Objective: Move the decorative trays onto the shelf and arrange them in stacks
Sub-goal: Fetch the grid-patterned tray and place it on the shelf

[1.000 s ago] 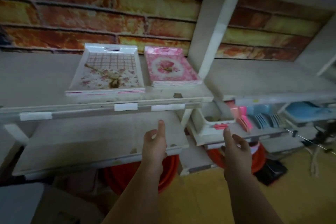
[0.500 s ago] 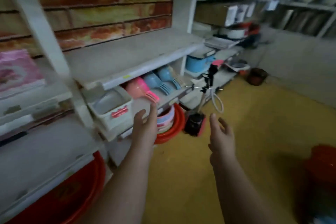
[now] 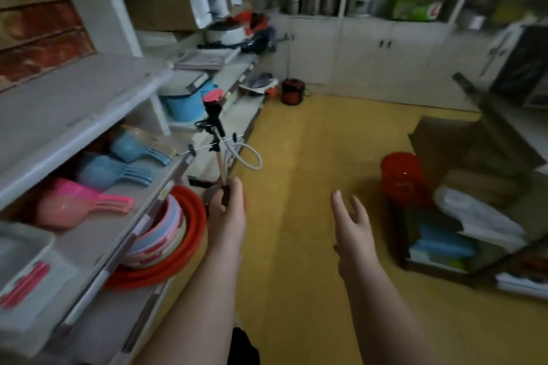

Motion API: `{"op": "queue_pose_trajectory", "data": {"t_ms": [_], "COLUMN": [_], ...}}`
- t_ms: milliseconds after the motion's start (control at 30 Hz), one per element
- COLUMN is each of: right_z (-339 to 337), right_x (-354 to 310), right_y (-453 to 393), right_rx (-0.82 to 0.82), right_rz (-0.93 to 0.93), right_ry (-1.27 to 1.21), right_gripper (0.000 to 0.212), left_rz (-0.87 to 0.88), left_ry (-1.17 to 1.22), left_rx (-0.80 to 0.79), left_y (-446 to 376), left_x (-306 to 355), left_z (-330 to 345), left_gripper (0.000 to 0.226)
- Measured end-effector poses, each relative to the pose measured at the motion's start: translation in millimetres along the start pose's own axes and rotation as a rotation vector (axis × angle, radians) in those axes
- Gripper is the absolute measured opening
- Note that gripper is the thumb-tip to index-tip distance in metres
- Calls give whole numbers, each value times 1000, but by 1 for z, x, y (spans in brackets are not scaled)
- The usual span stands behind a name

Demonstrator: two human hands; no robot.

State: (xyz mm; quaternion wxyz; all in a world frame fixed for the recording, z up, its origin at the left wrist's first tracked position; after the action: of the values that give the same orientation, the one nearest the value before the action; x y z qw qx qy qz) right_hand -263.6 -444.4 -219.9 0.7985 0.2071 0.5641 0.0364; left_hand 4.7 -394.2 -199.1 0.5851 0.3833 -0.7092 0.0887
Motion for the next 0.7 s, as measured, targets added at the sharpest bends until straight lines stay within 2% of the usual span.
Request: {"op": "queue_pose_trajectory", "data": {"t_ms": [100, 333, 367, 433, 500, 567, 700], "right_z": [-4, 72, 87, 115, 140, 162, 188], "right_x": [-14, -47, -52, -67, -85, -102, -104], "right_y": [-31, -119, -131, -157, -179, -202, -244], "right_rx": [69, 140, 132, 133, 160, 195, 226], "right_rz": [-33, -80, -81, -94, -106, -137, -132], "right_ry": [4, 34, 63, 102, 128, 148, 191], "right_gripper": [95, 98, 105, 119, 109, 92, 88], "left_rz": [6, 18, -2, -29, -56, -65, -153], "left_ry": [-18, 63, 93, 159, 203, 237, 280], "left_rx": [-58, -155, -166, -193, -230, -282, -330], "left_y": [-34, -140, -158, -195, -227, -256, -303], "left_x": [13, 83, 95, 118, 138, 154, 158], "left_z": [40, 79, 82, 94, 107, 124, 157], "left_gripper": [111, 121, 120, 101, 90, 91, 95]}}
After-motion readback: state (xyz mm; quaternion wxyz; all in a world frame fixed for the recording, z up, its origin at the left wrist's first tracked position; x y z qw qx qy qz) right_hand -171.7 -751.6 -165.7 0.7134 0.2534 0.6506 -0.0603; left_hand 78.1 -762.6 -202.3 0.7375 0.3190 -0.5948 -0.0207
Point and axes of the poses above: each hand's wrist, its own y-axis away from the middle knuckle, its own z-axis out of the palm, x = y × z, the point moved 8 cm from there along -y, towards the middle knuckle, and after that the axes turned 15 degrees about -y, right-handed, at the moved point
